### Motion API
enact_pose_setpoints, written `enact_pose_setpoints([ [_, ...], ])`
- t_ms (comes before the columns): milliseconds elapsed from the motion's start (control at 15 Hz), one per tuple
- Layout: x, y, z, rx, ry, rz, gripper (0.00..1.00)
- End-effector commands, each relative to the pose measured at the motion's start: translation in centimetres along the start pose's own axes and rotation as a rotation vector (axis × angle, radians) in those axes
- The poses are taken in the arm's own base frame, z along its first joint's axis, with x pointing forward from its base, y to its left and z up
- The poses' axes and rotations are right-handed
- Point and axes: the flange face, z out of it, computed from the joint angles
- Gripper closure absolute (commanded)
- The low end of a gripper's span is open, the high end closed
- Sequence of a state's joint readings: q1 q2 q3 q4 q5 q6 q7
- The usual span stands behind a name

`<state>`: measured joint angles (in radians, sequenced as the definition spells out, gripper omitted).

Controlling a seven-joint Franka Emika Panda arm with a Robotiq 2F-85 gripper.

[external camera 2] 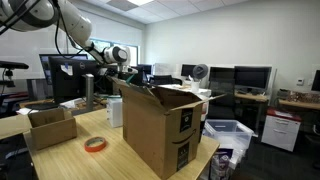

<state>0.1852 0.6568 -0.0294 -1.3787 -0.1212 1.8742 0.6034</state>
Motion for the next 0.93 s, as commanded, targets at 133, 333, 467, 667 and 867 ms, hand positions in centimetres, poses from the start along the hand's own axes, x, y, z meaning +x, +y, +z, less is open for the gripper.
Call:
enact_pose_setpoints([
  [133,-1.8,0.4,-1.6,0.059,-0.019,-0.105,0.0],
  [333,-1.6,-0.1,-3.5,0.094,0.009,-0.109,0.0],
  [467,-1.7,-0.2,-4.8,0.106,0.037,-0.116,0.0],
  [667,-1.7,0.6,-6.6,0.116,0.066,-0.115,0.0],
  [867,-1.9,2.4,-8.5,0.121,0.075,-0.102,0.0],
])
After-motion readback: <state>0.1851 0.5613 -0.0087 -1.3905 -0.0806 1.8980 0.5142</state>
